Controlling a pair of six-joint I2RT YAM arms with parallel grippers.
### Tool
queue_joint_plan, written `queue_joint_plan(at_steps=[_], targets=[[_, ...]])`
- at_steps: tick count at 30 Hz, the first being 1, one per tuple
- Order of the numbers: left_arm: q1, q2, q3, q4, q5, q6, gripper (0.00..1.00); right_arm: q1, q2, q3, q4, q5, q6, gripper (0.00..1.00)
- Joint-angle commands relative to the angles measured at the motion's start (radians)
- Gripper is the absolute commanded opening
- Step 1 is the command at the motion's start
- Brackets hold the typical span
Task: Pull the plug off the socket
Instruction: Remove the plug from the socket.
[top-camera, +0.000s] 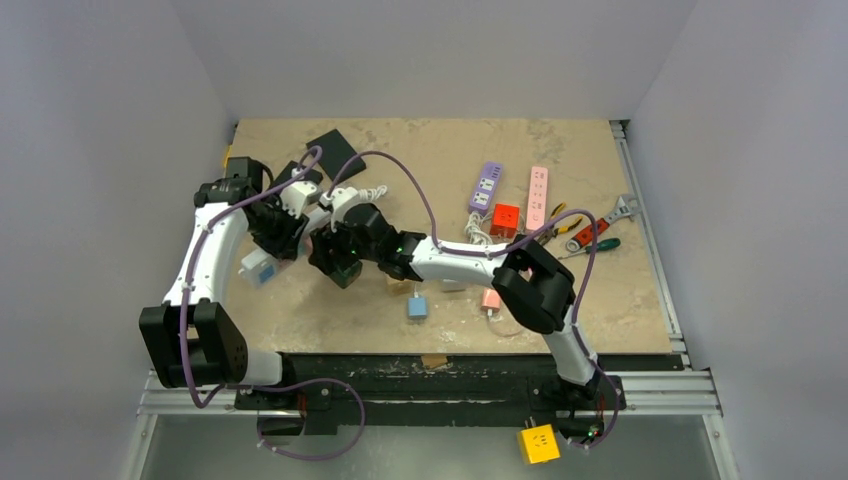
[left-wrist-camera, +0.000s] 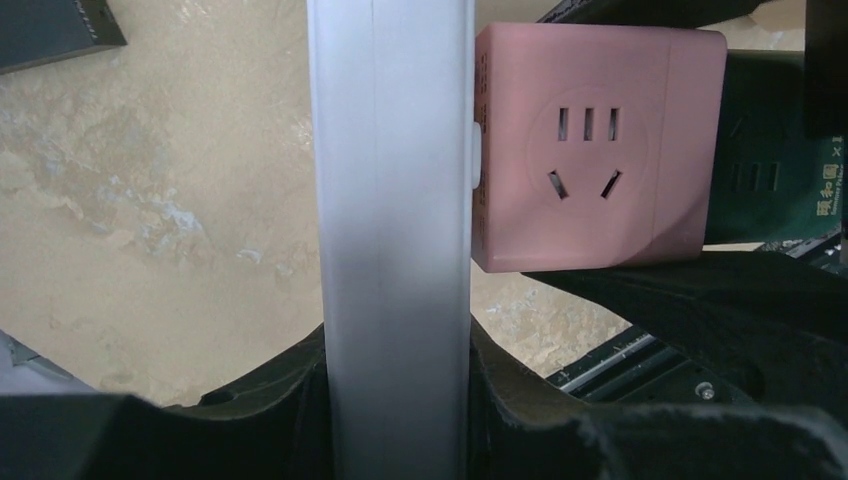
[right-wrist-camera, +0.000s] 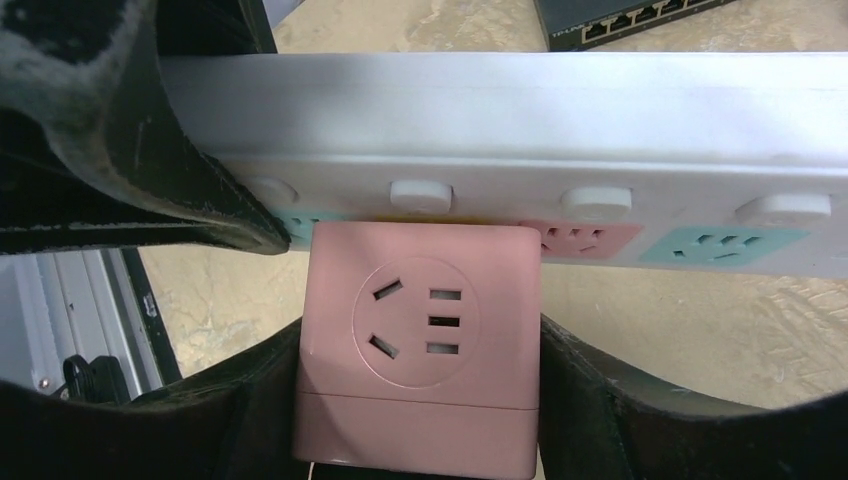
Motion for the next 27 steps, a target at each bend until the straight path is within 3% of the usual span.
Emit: queue_joint_plan(at_steps=[1, 4, 9, 13, 16, 27], targets=[[-0.014, -0.039, 0.041, -0.004, 0.175, 0.018, 0.00, 0.012, -0.087, -0.082, 0.152, 0.000, 0.014, 0.54], [-0.013, -0.036, 0.054, -0.016, 0.190, 0.015, 0.00, 0.012, -0.106, -0.113, 0.176, 0.004, 0.019, 0.42], [-0.013, -0.031, 0.055, -0.006, 0.157, 0.001, 0.00, 0.012, -0.109, -0.098, 0.146, 0.013, 0.023, 0.32], [-0.027, -0.030, 0.028, 0.060, 0.007, -0.026, 0.00, 0.012, -0.095, -0.030, 0.006, 0.052, 0.035, 0.00], [-0.032, -0.032, -0.007, 0.133, -0.110, -0.037, 0.00, 0.014, -0.078, 0.017, -0.092, 0.080, 0.065, 0.00], [-0.044, -0.001, -0.044, 0.285, -0.332, -0.034, 0.00, 0.036, -0.128, -0.055, -0.183, 0.075, 0.109, 0.00]])
